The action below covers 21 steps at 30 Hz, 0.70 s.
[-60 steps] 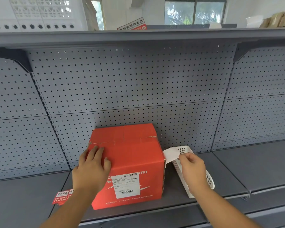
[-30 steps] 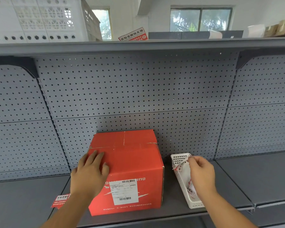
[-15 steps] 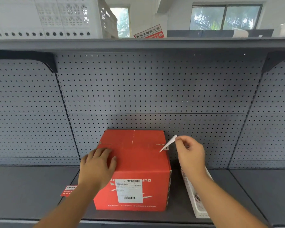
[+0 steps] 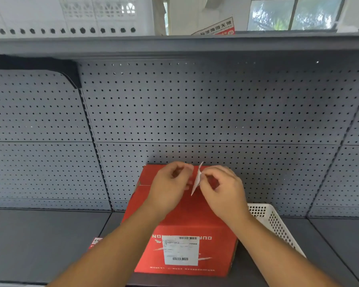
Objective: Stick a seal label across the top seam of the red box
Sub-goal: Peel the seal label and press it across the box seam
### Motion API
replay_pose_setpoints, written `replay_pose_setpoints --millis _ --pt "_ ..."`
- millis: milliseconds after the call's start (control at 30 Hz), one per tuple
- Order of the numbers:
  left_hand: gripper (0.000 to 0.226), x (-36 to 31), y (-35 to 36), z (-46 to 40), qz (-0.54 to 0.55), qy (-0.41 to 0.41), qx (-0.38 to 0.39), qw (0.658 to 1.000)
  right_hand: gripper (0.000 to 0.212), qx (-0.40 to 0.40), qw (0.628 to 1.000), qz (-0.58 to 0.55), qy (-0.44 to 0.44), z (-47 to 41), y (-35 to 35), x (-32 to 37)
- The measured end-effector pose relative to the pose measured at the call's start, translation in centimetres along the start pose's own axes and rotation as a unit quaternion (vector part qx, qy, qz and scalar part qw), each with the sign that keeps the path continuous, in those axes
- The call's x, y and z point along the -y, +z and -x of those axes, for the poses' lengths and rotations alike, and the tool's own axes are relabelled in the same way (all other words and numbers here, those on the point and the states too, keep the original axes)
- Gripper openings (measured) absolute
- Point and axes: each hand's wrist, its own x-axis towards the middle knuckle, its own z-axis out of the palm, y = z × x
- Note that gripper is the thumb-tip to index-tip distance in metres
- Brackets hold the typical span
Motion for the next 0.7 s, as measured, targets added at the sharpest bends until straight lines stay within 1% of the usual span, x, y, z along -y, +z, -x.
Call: replay_pose_setpoints --millis 100,200,267,333,400,433,500,533,600,700 --pt "0.019 -0.4 -0.7 -1.5 0.075 -0.049 0.041 0.995 0.010 0.017 0.997 0.045 -0.056 -0.8 1.5 0.6" --pt "0.013 0.0 -1.6 -2.7 0.109 -0.089 0.047 0.989 0.008 0.039 0.991 0.088 -0.095 -1.4 2.8 0.8" --pt "0.010 0.6 -2.4 -3.5 0.116 -0.106 0.052 0.986 0.012 0.045 0.988 0.105 -0.103 -1.6 3.6 0.8" --pt "0.009 1.4 -3.1 -4.3 0.131 -0.118 0.051 0.983 0.014 0.047 0.989 0.102 -0.092 -1.6 4.2 0.5" --pt "0.010 2.2 -3.5 -5.1 0.150 -0.134 0.042 0.979 0.015 0.031 0.993 0.100 -0.050 -1.6 4.5 0.0" --pt "0.009 2.6 -3.7 -5.4 0.155 -0.142 0.038 0.977 0.017 0.018 0.994 0.102 -0.016 -1.6 4.6 -0.4" --pt "0.008 3.1 -3.9 -5.9 0.157 -0.151 0.039 0.975 0.023 0.003 0.993 0.090 0.070 -1.7 4.8 -1.0" --pt "0.007 3.3 -3.9 -6.1 0.157 -0.151 0.042 0.975 0.022 0.006 0.990 0.072 0.117 -1.7 4.8 -1.2" --pt "0.008 3.6 -4.0 -6.6 0.154 -0.147 0.047 0.976 0.010 0.038 0.980 0.028 0.191 -2.2 5.0 -1.6" --pt "0.010 3.8 -3.9 -7.1 0.135 -0.142 0.047 0.979 0.031 0.081 0.965 -0.027 0.246 -2.8 5.1 -2.2"
